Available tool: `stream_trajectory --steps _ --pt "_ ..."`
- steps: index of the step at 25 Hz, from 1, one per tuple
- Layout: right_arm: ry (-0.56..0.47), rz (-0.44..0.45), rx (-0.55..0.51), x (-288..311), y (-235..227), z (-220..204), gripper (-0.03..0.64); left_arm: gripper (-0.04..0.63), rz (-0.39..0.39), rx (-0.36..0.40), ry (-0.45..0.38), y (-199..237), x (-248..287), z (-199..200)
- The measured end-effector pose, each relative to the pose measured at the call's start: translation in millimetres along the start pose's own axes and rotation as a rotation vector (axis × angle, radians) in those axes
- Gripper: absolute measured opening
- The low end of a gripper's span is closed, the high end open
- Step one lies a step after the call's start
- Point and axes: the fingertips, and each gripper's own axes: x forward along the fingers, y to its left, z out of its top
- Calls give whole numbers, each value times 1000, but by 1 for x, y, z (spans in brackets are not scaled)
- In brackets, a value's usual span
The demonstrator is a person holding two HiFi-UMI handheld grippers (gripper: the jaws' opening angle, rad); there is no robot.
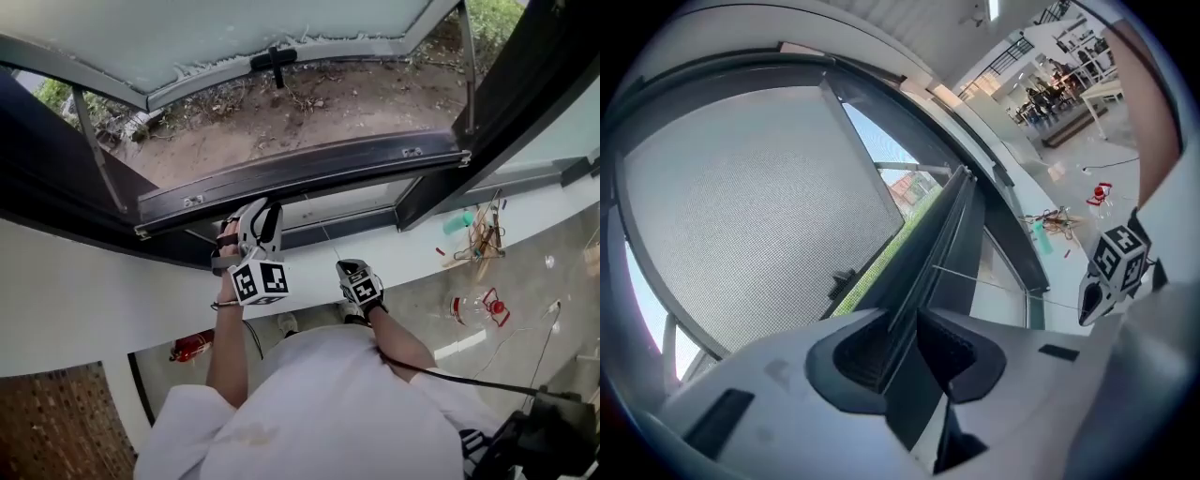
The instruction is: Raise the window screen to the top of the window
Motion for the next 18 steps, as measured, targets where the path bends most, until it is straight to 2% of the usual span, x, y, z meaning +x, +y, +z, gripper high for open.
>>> stream_trajectory --steps 7,11,15,18 --pt "-52 20 6 2 3 13 0 74 -18 -112 -41 11 -7 10" --pt "-81 42 29 0 9 23 0 72 47 -140 -67 22 -16 18" --pt "-122 48 10 -1 13 40 0 72 93 -343 -149 28 -30 27" --pt "-145 49 -14 0 17 50 0 72 107 -515 -176 30 -36 24"
